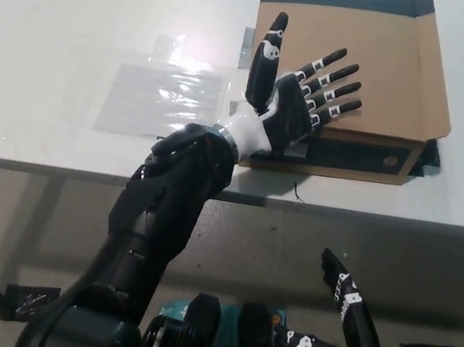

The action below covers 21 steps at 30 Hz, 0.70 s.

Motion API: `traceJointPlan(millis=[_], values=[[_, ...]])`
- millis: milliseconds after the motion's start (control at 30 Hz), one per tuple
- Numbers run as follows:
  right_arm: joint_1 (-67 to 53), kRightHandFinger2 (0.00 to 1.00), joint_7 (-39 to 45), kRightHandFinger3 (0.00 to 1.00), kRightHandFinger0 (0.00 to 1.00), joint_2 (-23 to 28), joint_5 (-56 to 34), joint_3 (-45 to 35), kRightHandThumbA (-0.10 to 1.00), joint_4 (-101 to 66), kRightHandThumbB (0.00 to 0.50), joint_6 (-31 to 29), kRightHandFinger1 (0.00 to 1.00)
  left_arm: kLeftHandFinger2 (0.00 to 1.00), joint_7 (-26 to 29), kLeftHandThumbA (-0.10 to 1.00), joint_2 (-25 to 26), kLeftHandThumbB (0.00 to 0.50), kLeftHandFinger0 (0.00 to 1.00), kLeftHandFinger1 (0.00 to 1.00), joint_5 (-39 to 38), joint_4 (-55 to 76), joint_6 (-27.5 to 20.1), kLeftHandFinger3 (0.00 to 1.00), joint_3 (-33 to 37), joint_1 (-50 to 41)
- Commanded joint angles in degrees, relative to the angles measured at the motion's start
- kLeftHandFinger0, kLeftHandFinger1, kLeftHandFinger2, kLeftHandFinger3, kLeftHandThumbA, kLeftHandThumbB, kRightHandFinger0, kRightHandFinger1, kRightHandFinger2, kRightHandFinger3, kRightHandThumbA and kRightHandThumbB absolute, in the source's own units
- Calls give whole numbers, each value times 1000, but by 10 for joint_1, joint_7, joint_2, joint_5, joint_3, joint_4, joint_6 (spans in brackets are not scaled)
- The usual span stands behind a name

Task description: A small storge box is placed at the center of the table and the robot uses its left hand to push the lid and close it

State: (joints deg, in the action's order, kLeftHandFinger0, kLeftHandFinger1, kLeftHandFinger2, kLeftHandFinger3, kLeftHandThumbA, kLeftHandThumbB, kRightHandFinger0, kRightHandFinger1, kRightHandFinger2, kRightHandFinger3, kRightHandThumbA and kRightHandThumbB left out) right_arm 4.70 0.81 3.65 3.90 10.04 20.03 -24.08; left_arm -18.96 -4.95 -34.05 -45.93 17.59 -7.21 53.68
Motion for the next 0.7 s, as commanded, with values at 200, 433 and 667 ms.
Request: traceJointPlan(millis=[200,433,667], values=[[14,1000,14,999,956,4,-1,1,1000,-14,300,-28,966,1000,-15,1000,25,399,1000,1000,-25,223,57,1000,-15,-24],[16,1000,14,1000,937,6,0,0,1000,-13,279,-28,959,1000,1,1000,62,396,1000,1000,-76,558,93,1000,38,-104],[15,1000,10,1000,946,7,6,1,1000,-10,276,-28,977,1000,-24,1000,104,399,1000,1000,-11,740,59,1000,45,-231]])
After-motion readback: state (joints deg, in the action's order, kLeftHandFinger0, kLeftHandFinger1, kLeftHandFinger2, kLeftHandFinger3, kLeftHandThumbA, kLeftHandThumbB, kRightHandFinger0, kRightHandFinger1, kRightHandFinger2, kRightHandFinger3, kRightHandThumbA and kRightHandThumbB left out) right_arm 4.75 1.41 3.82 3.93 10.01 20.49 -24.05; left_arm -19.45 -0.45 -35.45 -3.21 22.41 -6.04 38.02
